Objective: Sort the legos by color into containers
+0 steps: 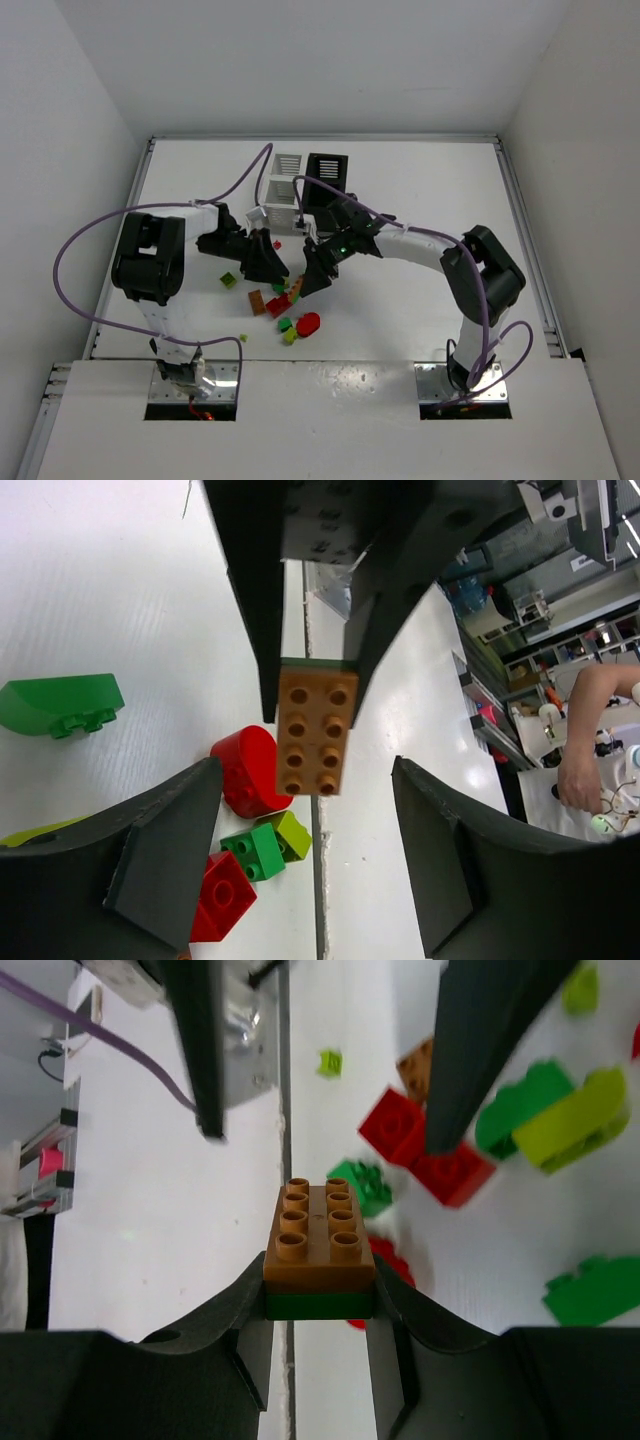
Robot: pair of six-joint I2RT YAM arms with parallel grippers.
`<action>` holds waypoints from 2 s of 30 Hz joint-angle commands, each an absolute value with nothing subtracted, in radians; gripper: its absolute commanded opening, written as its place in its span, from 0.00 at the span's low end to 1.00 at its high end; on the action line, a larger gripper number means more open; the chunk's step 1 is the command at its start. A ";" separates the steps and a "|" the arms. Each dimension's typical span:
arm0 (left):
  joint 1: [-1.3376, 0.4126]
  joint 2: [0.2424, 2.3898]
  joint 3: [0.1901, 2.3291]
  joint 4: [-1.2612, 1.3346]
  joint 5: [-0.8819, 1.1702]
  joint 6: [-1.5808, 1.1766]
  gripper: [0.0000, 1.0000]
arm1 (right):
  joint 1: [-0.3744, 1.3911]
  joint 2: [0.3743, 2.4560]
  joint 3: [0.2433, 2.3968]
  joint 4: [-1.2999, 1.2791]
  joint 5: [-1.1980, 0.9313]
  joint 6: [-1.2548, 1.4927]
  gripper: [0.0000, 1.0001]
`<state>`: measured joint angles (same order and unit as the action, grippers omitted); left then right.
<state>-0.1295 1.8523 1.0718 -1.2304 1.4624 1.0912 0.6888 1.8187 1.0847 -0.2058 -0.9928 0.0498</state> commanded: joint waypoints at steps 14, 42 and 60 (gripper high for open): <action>-0.141 1.818 1.058 -1.178 1.540 1.111 0.50 | 0.738 1.861 1.204 -0.127 -1.019 0.109 0.00; -0.147 1.838 1.121 -1.210 1.566 1.101 0.00 | 0.747 1.844 1.146 -0.152 -0.982 0.059 0.00; -0.115 1.853 1.131 -1.301 1.536 1.243 0.63 | 0.716 1.813 1.058 -0.271 -0.844 -0.026 0.21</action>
<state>-0.1181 1.8683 1.1233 -1.3014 1.4567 1.1767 0.7273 1.8313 1.0401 -0.2504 -0.8963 0.0040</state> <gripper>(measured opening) 0.587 0.363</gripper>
